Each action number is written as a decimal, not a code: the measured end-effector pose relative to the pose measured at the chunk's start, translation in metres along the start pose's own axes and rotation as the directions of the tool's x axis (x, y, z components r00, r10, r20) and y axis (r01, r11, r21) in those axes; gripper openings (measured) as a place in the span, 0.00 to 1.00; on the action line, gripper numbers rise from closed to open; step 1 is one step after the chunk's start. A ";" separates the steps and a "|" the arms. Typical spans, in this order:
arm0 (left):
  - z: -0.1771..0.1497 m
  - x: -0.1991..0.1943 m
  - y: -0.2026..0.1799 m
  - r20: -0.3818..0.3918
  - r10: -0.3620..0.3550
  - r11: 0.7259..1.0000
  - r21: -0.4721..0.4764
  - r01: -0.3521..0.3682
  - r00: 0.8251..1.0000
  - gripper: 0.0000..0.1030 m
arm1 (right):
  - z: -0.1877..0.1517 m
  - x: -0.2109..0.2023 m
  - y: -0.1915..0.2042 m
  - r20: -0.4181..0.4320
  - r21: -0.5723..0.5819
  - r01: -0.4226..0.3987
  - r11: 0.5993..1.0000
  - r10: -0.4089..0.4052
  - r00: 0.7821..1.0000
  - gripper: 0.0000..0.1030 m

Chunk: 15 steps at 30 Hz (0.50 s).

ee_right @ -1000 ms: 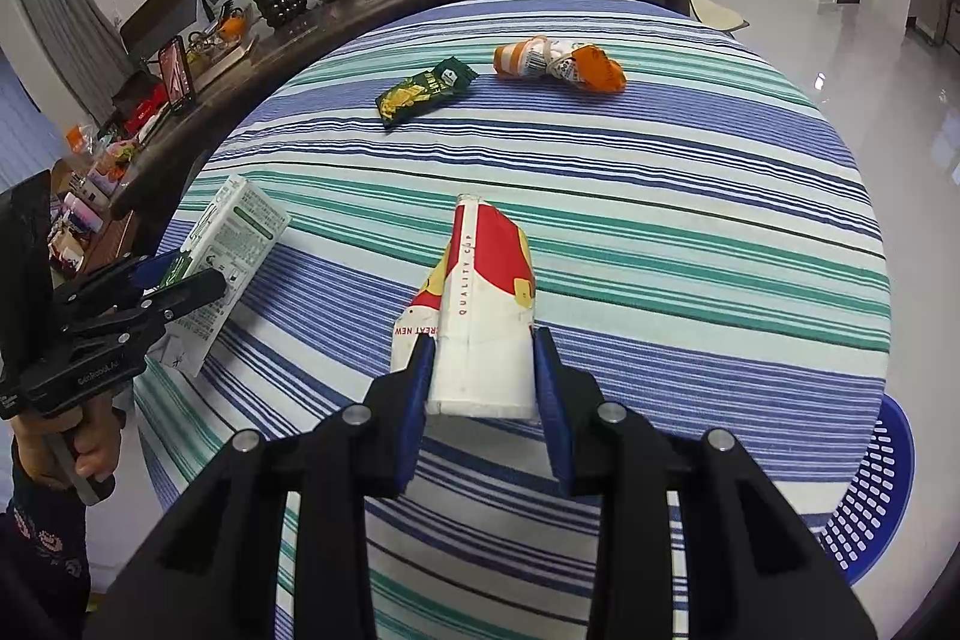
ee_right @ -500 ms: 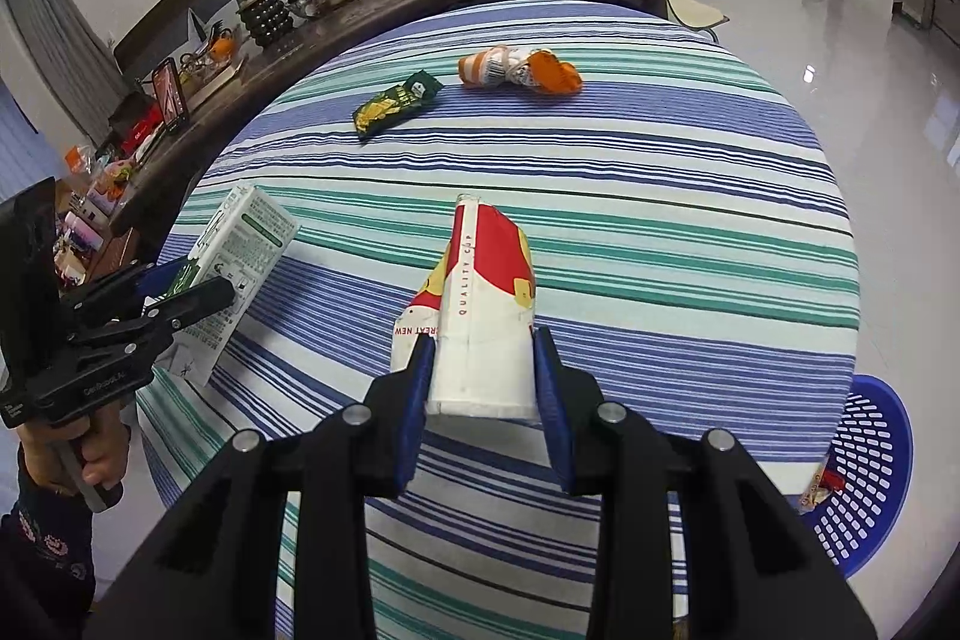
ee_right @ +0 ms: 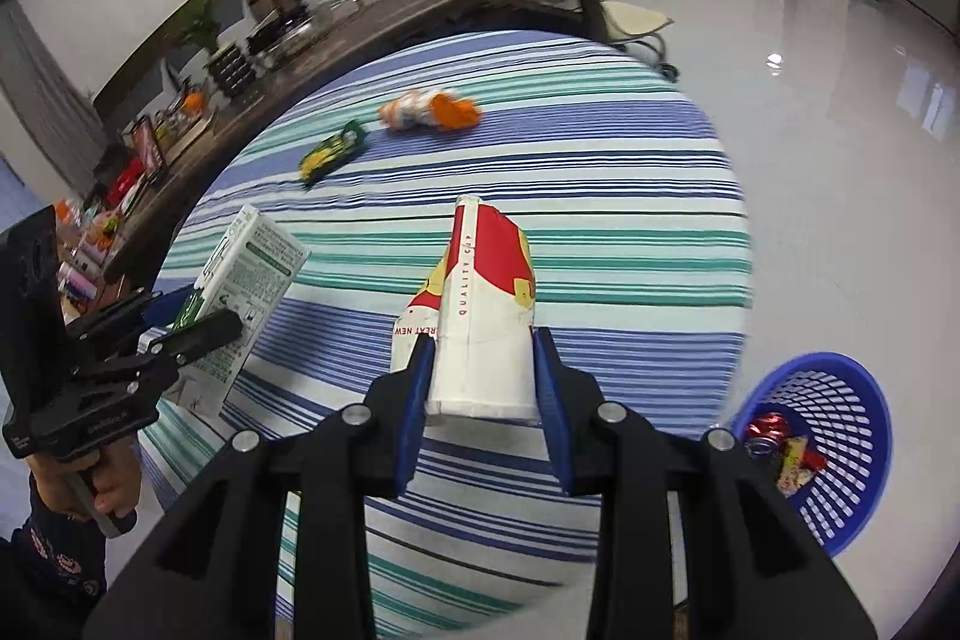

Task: Collect trash
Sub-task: 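Carry carton and cup over the wastebasket and open both tools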

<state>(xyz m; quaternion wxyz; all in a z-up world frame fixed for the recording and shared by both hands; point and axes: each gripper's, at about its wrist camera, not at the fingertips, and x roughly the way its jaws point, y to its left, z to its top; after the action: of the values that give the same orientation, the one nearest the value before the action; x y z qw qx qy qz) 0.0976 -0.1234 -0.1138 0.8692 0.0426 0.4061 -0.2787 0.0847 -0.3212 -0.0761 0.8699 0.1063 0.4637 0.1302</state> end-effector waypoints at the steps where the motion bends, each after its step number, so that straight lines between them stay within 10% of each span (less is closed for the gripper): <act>1: 0.004 0.005 -0.011 -0.003 -0.015 1.000 0.013 0.015 1.000 0.45 | -0.001 -0.004 -0.008 0.004 0.010 0.007 1.000 -0.007 1.000 0.31; 15: 0.039 0.106 -0.204 -0.125 -0.233 0.951 0.178 0.253 0.964 0.45 | -0.040 -0.048 -0.206 -0.073 0.251 0.266 0.931 -0.255 0.964 0.31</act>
<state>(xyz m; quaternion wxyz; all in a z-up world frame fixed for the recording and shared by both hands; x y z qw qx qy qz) 0.0728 -0.3542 -0.1346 0.7981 0.0903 0.4234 -0.4190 0.0523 -0.5289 -0.1236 0.8489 0.1538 0.5037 -0.0459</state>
